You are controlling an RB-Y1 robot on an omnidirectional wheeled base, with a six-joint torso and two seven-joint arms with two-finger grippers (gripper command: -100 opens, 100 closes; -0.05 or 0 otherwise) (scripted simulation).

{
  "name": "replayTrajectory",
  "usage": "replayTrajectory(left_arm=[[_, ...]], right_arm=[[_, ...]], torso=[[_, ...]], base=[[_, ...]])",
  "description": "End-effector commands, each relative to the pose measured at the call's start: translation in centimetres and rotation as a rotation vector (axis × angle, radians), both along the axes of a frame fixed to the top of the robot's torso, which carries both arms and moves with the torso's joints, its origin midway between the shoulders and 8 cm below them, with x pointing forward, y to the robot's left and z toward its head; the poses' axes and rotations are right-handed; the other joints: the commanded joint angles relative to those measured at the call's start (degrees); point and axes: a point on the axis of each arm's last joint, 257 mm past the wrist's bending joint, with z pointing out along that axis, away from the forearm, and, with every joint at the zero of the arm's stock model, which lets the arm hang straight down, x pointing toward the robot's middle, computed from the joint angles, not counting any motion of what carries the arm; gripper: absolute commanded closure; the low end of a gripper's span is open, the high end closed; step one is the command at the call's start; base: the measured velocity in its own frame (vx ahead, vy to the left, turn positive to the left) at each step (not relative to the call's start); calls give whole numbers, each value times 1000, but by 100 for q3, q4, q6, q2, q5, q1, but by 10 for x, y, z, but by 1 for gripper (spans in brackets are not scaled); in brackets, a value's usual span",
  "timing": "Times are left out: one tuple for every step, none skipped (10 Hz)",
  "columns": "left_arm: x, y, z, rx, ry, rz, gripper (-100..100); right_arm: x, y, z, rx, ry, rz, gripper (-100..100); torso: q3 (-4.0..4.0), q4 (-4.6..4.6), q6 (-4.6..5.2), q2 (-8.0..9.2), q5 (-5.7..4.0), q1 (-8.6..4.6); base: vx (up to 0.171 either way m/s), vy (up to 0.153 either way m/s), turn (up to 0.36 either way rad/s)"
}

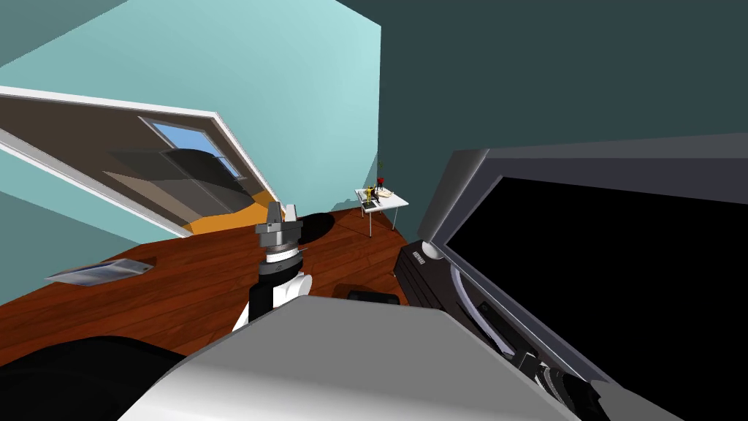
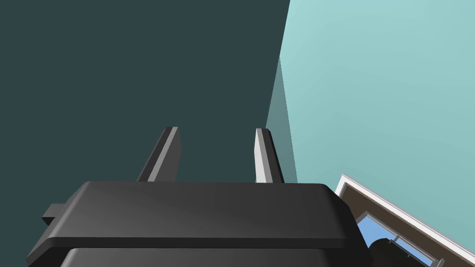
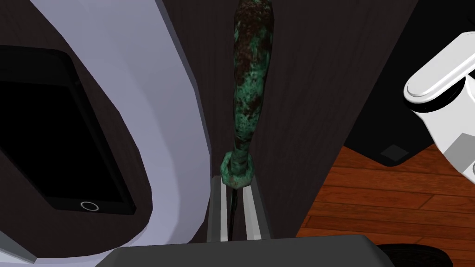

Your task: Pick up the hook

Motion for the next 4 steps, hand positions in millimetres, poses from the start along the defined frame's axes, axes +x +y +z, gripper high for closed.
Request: replayTrajectory(left_arm=[[0,0,0,0,0,0,0],[0,0,0,0,0,0,0],[0,0,0,0,0,0,0],[0,0,0,0,0,0,0]], right_arm=[[5,-7,12,-2,1,34,100],[7,-9,17,-2,2,50,100],[4,-7,13,-3,3,39,100],[4,-7,13,-2,4,41,0]], torso=[[0,0,0,0,0,0],[-5,-2,0,-8,3,14],[-6,0,-7,-12,4,19],[-1,2,-12,-3,1,8]], base=[[82,55,-283],[74,58,-196],[29,25,-32],[5,6,5]])
